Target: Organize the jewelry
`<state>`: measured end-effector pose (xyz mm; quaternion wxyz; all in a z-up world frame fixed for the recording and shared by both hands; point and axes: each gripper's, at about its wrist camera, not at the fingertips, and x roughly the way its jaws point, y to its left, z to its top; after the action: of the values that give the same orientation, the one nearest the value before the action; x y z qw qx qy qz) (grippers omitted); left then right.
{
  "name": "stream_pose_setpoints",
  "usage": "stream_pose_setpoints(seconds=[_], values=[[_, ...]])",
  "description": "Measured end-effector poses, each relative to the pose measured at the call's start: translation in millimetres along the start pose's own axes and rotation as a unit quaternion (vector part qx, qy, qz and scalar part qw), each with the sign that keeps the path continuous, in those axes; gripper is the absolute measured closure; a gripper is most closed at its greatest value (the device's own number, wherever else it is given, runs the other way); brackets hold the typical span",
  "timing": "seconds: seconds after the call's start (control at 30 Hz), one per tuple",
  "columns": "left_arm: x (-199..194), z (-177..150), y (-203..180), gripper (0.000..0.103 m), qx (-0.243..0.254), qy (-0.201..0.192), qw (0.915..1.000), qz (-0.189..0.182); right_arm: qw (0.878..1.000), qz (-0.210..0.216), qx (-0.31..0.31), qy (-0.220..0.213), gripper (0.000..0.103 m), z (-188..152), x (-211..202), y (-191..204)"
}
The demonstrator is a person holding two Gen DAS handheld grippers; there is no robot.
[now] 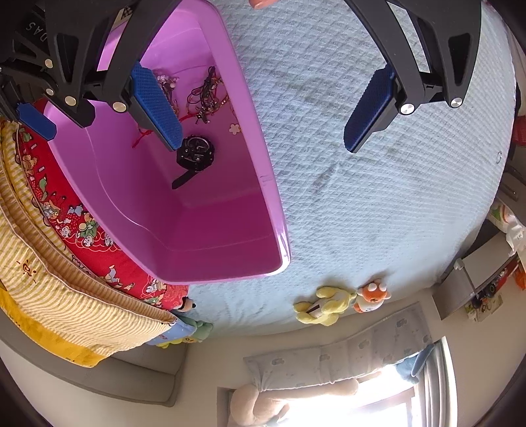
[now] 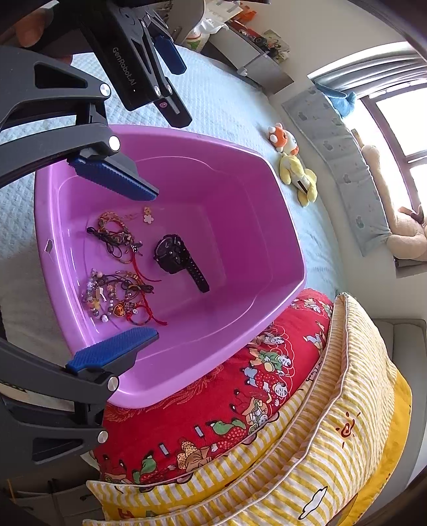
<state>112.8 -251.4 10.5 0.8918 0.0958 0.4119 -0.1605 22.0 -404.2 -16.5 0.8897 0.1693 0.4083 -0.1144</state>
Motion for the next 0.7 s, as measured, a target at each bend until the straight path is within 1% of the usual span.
stream_pose_setpoints(seconds=[0.37,0.7], values=[[-1.9,-0.9,4.2,0.006,-0.006,0.002,1.0000,-0.004,1.000,0.000,-0.007,0.000,0.028,0.9,0.0,5.3],[-3.9,0.9,5.5,0.006,-0.008,-0.001,1.0000,0.002,1.000,-0.004,-0.012,-0.003,0.028,2.8,-1.6,6.7]])
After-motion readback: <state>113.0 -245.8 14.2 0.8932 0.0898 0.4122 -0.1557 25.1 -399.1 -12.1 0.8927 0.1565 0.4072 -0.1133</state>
